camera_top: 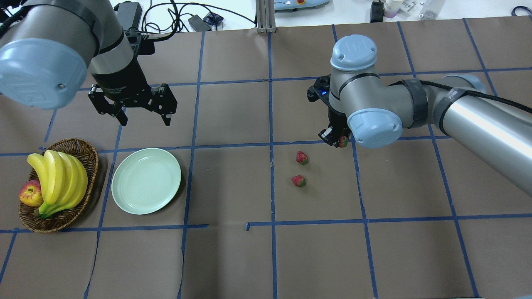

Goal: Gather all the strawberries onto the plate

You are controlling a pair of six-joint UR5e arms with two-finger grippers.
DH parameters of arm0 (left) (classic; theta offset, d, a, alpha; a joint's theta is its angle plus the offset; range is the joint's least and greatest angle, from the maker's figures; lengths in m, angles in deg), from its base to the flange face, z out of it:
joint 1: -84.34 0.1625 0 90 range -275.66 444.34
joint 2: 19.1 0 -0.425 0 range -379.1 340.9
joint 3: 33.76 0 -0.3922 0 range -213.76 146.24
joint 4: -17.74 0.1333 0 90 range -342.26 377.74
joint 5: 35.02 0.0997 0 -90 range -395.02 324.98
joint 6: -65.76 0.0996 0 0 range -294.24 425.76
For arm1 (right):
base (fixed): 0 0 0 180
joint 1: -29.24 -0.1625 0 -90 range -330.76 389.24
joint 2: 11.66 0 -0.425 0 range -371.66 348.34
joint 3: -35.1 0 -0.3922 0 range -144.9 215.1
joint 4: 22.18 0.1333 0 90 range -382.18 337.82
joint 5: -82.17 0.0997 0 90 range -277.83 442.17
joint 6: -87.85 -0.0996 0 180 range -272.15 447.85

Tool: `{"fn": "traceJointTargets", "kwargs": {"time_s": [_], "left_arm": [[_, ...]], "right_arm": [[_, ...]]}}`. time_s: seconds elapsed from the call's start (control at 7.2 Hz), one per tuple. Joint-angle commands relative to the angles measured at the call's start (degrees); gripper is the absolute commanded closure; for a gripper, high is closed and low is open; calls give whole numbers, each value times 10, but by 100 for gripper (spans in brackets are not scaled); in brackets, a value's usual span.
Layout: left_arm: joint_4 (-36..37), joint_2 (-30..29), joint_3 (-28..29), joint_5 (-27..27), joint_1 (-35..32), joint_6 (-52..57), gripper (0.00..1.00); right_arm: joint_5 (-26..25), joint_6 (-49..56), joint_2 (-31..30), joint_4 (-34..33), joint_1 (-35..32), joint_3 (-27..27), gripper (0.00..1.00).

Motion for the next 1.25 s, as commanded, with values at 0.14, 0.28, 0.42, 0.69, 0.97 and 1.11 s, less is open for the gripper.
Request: {"fn": "traceJointTargets", "kwargs": {"time_s": [0.14,0.28,0.42,0.69,0.97,1.11], "left_arm": [[7,-4,-1,2,66,37,0],[8,-10,-4,2,71,41,0],[8,-11,-9,1,71,34,0],[7,-12,-11,1,71,33,0],[7,-13,-12,1,71,33,0],[7,-14,-12,1,71,33,0]], "right_arm": [[17,-165,-3,14,-99,-55,100],[60,-206,4,23,-126,-68,100],[90,-242,20,22,-142,-83,100],[94,-279,89,18,-174,-126,100],[97,-286,130,14,-187,-128,96],[142,-285,141,13,-187,-127,88]]}}
